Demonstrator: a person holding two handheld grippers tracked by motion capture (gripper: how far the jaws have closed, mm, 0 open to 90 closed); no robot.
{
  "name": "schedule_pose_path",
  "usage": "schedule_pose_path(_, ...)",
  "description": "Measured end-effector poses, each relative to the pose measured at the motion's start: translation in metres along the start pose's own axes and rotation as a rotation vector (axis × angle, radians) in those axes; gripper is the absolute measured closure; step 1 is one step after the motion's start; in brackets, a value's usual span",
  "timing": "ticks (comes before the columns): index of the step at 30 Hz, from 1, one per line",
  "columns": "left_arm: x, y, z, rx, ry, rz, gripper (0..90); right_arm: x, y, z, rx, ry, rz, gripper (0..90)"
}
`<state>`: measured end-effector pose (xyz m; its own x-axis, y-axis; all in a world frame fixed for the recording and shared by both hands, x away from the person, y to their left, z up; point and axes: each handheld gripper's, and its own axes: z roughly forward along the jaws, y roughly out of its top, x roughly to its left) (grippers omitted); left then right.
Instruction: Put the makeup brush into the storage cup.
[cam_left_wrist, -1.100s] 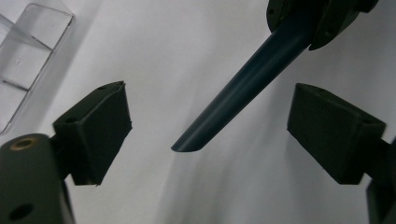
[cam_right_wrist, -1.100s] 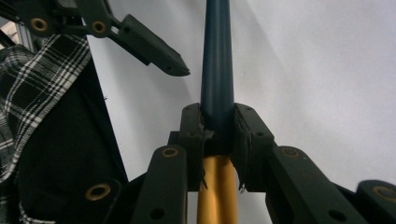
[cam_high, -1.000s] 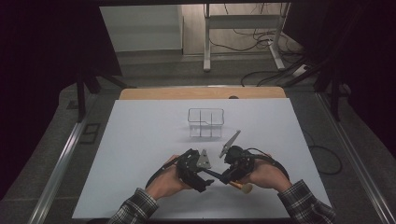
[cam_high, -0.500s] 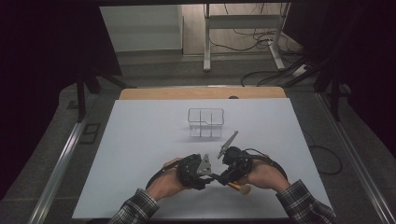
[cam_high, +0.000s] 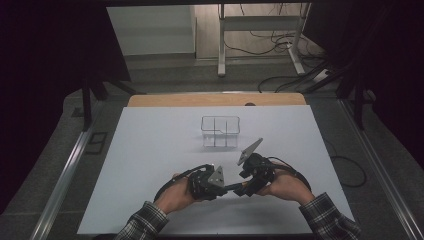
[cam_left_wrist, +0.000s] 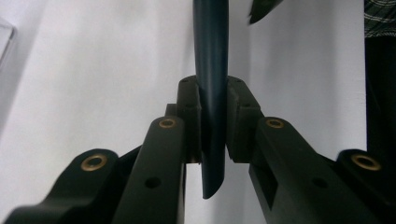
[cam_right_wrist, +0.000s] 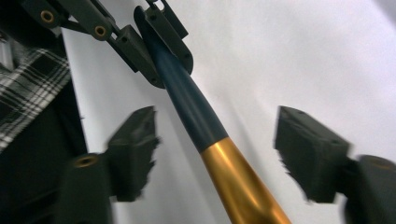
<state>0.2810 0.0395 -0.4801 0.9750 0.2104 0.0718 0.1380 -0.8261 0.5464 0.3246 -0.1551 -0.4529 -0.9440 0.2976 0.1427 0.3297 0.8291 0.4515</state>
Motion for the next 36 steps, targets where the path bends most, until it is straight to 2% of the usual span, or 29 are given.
schedule_pose_path(2, 0.001, 0.0, 0.0, 0.009, -0.003, -0.008, 78.8, 0.0, -0.001, -0.001, -0.009, -0.031, -0.025, 19.3)
schedule_pose_path(3, 0.001, -0.001, 0.0, 0.008, 0.001, -0.004, 78.8, 0.0, -0.002, -0.002, -0.008, -0.037, -0.027, 17.5)
schedule_pose_path(7, 0.004, -0.003, -0.001, 0.001, 0.005, -0.035, 78.7, -0.001, -0.006, -0.003, -0.018, -0.062, -0.031, 10.5)
schedule_pose_path(11, 0.007, -0.006, -0.004, -0.006, 0.008, -0.059, 78.7, -0.002, -0.01, -0.005, -0.024, -0.107, -0.034, 6.9)
schedule_pose_path(19, 0.01, -0.01, -0.008, -0.02, 0.006, -0.097, 78.7, -0.007, -0.018, -0.01, -0.05, -0.165, 0.0, 2.8)
schedule_pose_path(26, 0.012, -0.015, -0.011, -0.039, 0.012, -0.134, 78.7, -0.01, -0.027, -0.018, -0.09, -0.195, 0.043, 1.8)
schedule_pose_path(31, 0.012, -0.018, -0.013, -0.047, 0.014, -0.158, 78.7, -0.012, -0.036, -0.022, -0.126, -0.227, 0.052, 1.7)
schedule_pose_path(36, 0.014, -0.022, -0.017, -0.063, 0.015, -0.182, 78.7, -0.011, -0.044, -0.023, -0.131, -0.237, 0.072, 0.7)
